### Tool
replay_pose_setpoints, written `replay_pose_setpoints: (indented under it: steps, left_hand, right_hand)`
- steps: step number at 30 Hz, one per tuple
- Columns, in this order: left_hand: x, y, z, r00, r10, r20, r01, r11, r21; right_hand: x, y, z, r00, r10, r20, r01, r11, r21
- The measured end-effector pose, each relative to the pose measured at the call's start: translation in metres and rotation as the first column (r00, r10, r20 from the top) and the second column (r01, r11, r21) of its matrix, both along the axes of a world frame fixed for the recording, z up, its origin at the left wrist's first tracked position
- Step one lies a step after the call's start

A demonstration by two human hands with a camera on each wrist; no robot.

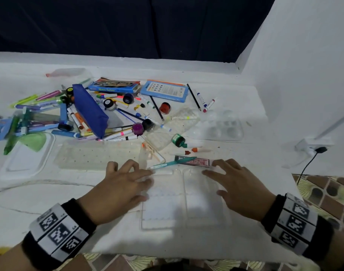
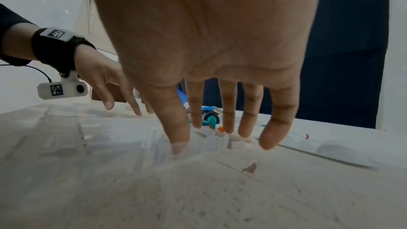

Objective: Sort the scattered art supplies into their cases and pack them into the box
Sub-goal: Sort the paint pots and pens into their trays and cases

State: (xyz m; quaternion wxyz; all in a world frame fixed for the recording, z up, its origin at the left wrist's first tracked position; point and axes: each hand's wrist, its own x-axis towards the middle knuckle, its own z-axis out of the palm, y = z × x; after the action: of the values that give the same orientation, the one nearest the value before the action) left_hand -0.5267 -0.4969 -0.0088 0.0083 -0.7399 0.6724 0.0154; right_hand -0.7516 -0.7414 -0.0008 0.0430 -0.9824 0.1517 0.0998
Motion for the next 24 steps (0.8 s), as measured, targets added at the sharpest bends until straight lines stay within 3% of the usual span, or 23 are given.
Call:
replay_pose_setpoints:
  steps: [8, 14, 24]
  left_hand:
    - [0.009, -0.038, 0.002, 0.990, 0.052, 0.131, -0.049, 0.998, -0.026]
    - [0.016, -0.061, 0.003, 0.982, 0.147, 0.115, -0.132, 0.983, -0.129]
    - [0.024, -0.063, -0.008, 0.978, 0.208, 0.034, -0.205, 0.977, -0.064]
  right_hand:
    - [0.016, -0.022, -0.008, 0.999, -0.042, 0.031, 0.047, 0.986, -0.157]
    - [0.033, -0.041, 0.000, 0.997, -0.079, 0.025, 0.080, 0.995, -0.055]
    - [0.045, -0.052, 0.014, 0.996, -0.058, -0.061, 0.059, 0.998, 0.020]
